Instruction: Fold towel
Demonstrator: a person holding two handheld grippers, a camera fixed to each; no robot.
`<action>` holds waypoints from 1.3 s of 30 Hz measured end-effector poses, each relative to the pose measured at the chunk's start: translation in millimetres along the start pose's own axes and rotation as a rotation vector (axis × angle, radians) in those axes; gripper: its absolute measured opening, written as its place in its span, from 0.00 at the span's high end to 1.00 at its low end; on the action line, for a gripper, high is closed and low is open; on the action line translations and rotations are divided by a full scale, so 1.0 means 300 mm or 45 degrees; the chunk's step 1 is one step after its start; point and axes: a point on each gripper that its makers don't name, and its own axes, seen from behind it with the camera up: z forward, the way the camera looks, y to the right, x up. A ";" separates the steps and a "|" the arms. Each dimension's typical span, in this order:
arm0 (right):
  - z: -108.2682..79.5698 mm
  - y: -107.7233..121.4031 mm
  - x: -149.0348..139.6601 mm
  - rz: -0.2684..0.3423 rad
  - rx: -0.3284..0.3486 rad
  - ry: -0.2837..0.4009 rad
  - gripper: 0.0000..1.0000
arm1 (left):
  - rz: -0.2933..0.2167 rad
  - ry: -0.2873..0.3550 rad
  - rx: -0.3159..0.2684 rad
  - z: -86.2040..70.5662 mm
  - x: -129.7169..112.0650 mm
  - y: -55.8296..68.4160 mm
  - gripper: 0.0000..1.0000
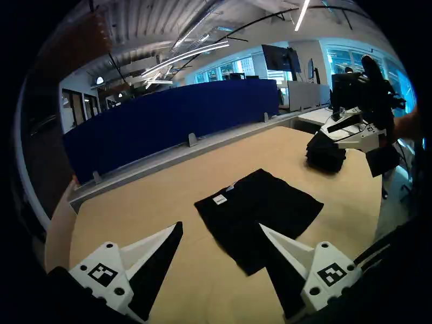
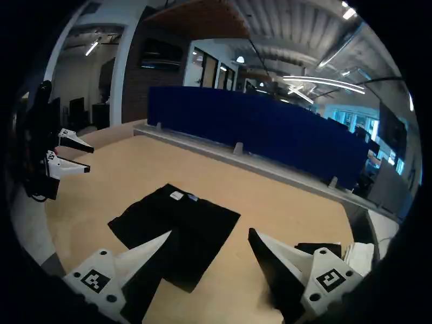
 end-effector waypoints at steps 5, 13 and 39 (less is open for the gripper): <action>0.046 -0.020 -0.105 -0.008 0.013 -0.065 0.00 | 0.008 -0.075 -0.033 0.047 -0.105 0.033 0.06; 0.098 -0.049 -0.261 -0.025 0.038 -0.177 0.00 | 0.042 -0.186 -0.076 0.111 -0.251 0.081 0.06; 0.147 -0.147 -0.543 0.005 0.142 -0.428 0.04 | 0.008 -0.469 -0.197 0.231 -0.525 0.197 0.06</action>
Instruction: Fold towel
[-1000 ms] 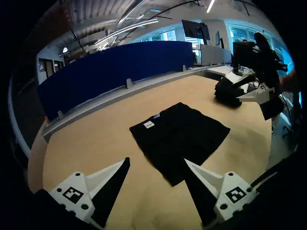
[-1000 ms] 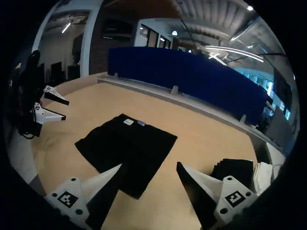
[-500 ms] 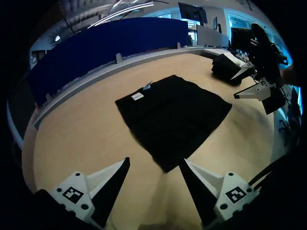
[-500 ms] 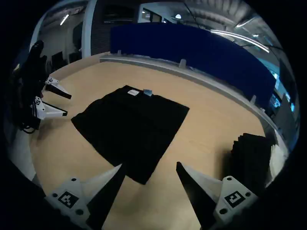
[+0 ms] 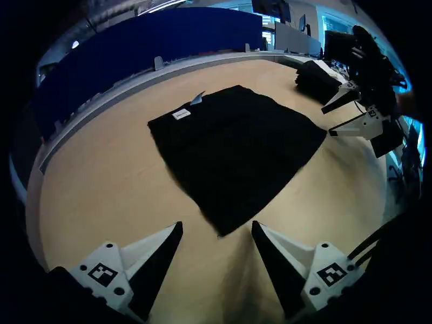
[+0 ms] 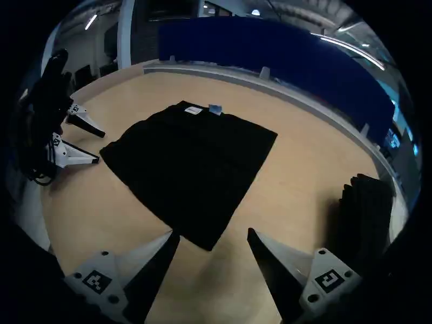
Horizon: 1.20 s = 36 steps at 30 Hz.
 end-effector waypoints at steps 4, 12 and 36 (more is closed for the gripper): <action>0.003 -0.010 -0.025 0.012 0.013 -0.031 0.06 | 0.008 -0.016 -0.012 0.009 -0.003 0.007 0.07; 0.017 -0.030 -0.051 -0.007 0.032 -0.069 0.15 | -0.018 -0.037 -0.047 0.019 0.003 0.028 0.23; 0.034 -0.056 -0.079 0.027 0.091 -0.095 0.70 | -0.025 -0.052 -0.066 0.026 0.002 0.064 0.55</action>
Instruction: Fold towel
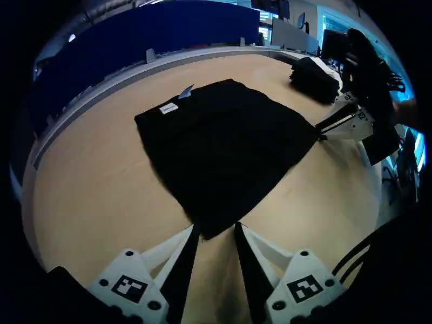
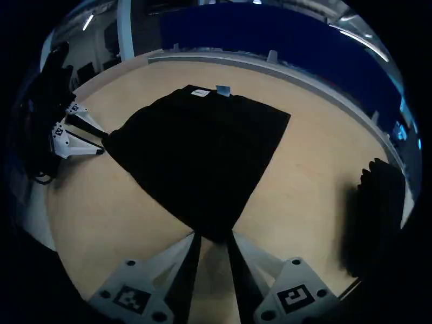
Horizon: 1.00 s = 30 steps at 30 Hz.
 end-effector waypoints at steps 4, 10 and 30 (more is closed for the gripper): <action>0.002 -0.008 0.002 -0.012 0.007 -0.002 0.81 | -0.002 -0.003 0.007 0.003 -0.001 -0.007 0.65; 0.004 -0.004 0.006 -0.007 -0.001 -0.003 0.85 | -0.004 -0.010 0.018 0.008 -0.004 -0.018 0.79; -0.020 0.019 0.051 0.006 -0.016 0.035 0.88 | -0.020 0.011 0.096 -0.011 0.015 -0.049 0.94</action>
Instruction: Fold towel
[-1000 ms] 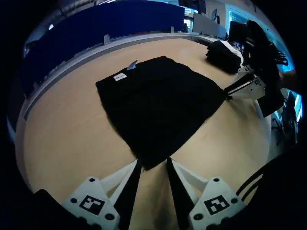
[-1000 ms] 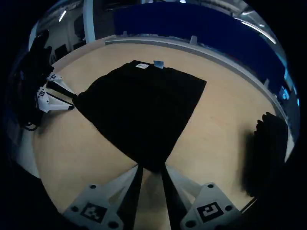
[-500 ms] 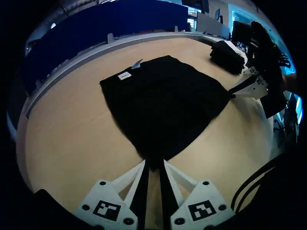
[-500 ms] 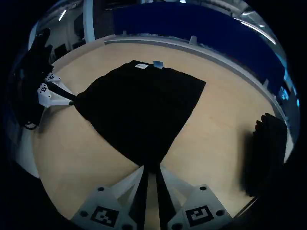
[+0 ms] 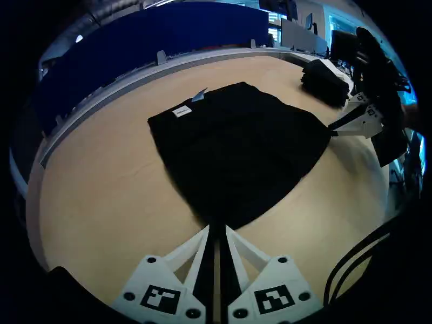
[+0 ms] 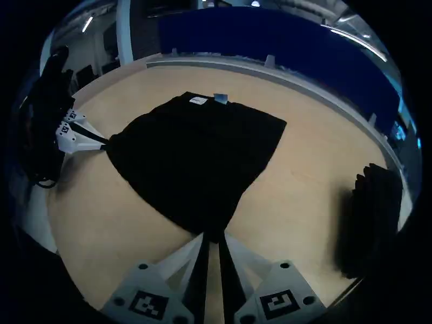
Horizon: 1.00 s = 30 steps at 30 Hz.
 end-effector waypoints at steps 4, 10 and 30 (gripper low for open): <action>-0.022 0.006 0.028 -0.010 -0.005 0.020 0.88 | -0.029 0.009 -0.005 -0.018 0.013 0.001 0.94; -0.066 0.014 0.084 -0.007 -0.011 0.061 0.88 | -0.086 0.032 -0.028 -0.071 0.049 0.012 0.94; -0.313 -0.010 0.212 0.014 -0.032 0.165 0.88 | -0.220 0.138 -0.049 -0.319 0.186 0.039 0.94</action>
